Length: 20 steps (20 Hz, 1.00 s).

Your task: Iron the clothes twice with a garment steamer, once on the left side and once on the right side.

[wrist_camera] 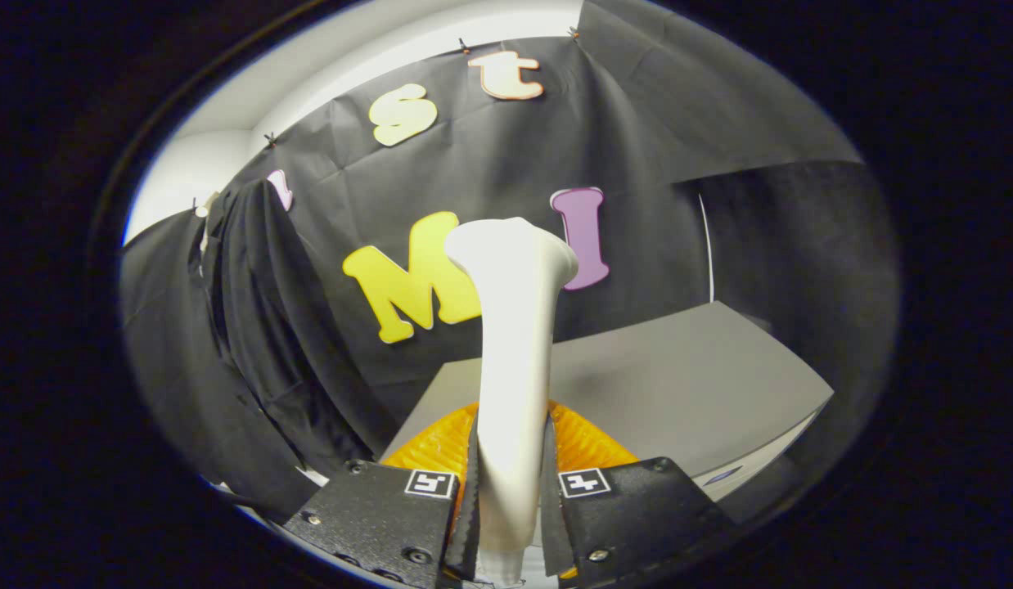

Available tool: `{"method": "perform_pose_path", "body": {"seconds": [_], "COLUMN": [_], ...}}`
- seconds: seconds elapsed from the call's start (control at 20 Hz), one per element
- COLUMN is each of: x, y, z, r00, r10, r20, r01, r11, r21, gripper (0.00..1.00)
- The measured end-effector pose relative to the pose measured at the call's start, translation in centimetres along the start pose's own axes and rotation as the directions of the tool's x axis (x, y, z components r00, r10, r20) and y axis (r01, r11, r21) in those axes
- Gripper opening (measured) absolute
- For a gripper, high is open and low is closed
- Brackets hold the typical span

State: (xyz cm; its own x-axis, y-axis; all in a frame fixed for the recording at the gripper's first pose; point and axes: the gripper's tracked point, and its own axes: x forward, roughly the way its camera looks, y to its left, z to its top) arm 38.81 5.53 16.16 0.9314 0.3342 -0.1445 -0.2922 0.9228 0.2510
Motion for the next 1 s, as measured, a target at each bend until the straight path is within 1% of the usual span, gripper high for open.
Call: {"method": "perform_pose_path", "body": {"seconds": [0.35, 0.6, 0.8, 1.0], "x": [-4.6, -7.2, -8.2, -7.8], "y": [9.6, 17.1, 23.5, 29.4], "z": [2.8, 4.2, 5.1, 5.2], "r00": [0.994, 0.983, 0.971, 0.96], "r10": [0.023, 0.067, 0.122, 0.174], "r20": [0.11, 0.17, 0.207, 0.219], "r01": [-0.021, -0.058, -0.103, -0.146], "r11": [1.0, 0.997, 0.989, 0.98], "r21": [-0.018, -0.058, -0.103, -0.137], "gripper": [0.33, 0.33, 0.33, 0.33]}}
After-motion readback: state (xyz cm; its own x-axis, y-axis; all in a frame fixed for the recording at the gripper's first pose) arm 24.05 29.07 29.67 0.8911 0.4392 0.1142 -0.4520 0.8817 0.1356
